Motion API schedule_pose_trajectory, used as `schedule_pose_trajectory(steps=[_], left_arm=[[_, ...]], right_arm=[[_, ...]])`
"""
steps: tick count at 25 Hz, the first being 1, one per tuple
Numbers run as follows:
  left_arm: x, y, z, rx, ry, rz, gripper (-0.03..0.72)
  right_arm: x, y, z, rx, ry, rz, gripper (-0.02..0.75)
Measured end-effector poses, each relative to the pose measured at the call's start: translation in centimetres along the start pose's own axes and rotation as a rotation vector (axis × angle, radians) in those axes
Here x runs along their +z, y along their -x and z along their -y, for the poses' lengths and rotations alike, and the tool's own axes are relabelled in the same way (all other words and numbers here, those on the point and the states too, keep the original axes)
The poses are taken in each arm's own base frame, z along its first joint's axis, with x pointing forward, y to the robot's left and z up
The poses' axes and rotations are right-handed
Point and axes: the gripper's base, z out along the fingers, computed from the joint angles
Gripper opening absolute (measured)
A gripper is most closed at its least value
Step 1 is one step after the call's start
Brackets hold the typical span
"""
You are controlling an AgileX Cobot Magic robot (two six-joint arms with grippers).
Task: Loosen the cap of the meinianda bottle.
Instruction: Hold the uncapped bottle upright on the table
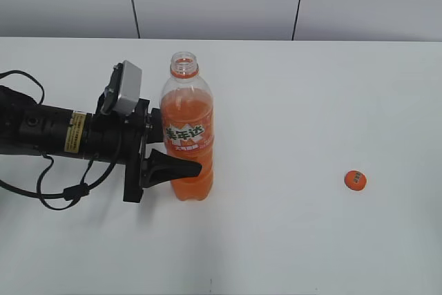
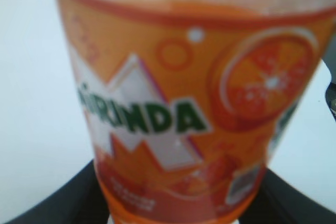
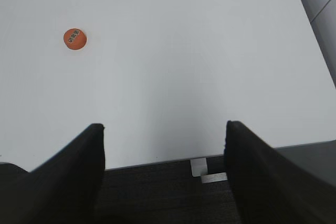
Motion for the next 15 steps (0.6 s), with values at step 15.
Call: schedule_pose_trajectory(steps=[15], left_arm=[[0.06,-0.06,0.07,-0.004,-0.009,0.009,0.431]], right_arm=[[0.00,0.00,0.00,0.000,0.000,0.000,0.533]])
